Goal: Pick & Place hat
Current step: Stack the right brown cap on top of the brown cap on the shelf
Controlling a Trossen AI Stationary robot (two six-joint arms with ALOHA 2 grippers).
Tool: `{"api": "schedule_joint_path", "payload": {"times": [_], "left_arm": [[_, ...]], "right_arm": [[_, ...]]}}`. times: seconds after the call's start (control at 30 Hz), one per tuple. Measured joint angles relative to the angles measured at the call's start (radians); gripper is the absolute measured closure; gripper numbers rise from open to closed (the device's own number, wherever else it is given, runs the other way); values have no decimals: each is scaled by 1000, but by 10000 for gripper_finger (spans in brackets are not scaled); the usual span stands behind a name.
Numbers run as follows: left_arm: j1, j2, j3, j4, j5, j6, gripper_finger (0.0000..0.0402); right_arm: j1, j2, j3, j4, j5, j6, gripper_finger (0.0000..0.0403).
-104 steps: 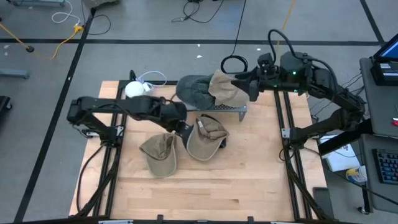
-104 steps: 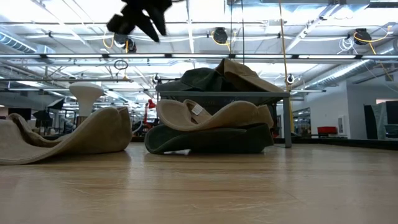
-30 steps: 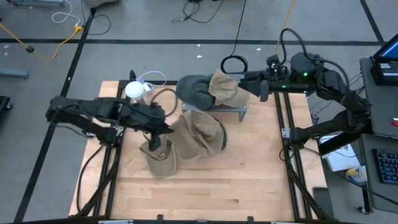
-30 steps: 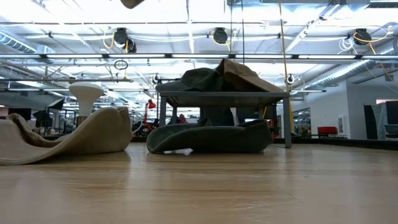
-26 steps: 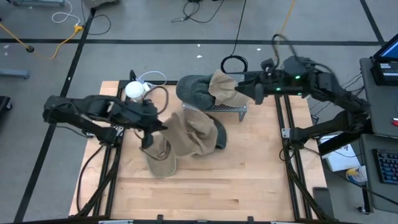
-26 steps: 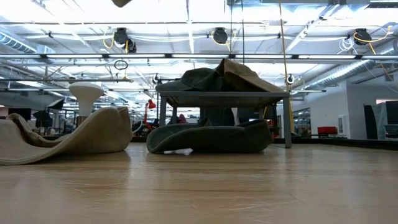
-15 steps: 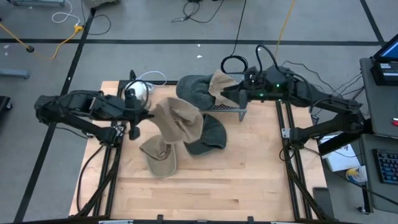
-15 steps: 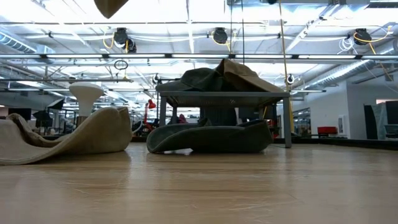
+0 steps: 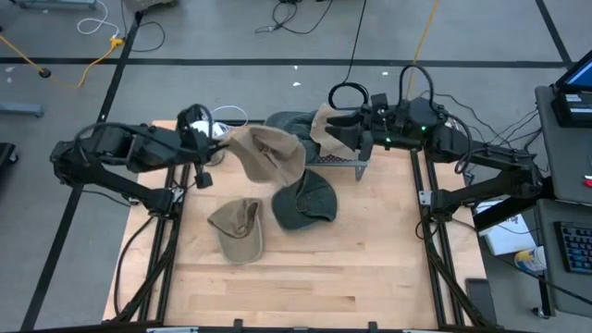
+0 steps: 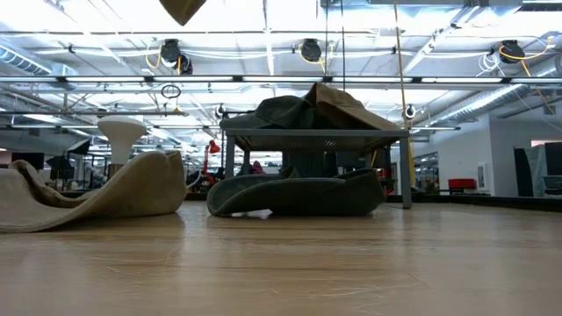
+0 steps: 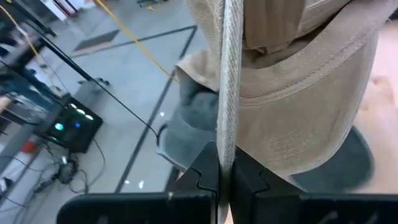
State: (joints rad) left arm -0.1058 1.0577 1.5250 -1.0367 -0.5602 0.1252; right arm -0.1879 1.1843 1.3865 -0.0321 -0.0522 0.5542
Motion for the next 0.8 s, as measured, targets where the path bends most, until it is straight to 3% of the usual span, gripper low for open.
{"api": "schedule_joint_path", "payload": {"times": [0.17, 0.37, 0.8], "left_arm": [[36, 50, 81, 17, 6, 63, 393], [62, 112, 158, 74, 26, 130, 393], [108, 251, 314, 74, 63, 181, 393]], "right_arm": [[0, 0, 0, 102, 17, -83, 202], [0, -1, 7, 95, 52, -122, 202], [-9, 33, 294, -334, 104, -206, 235]]}}
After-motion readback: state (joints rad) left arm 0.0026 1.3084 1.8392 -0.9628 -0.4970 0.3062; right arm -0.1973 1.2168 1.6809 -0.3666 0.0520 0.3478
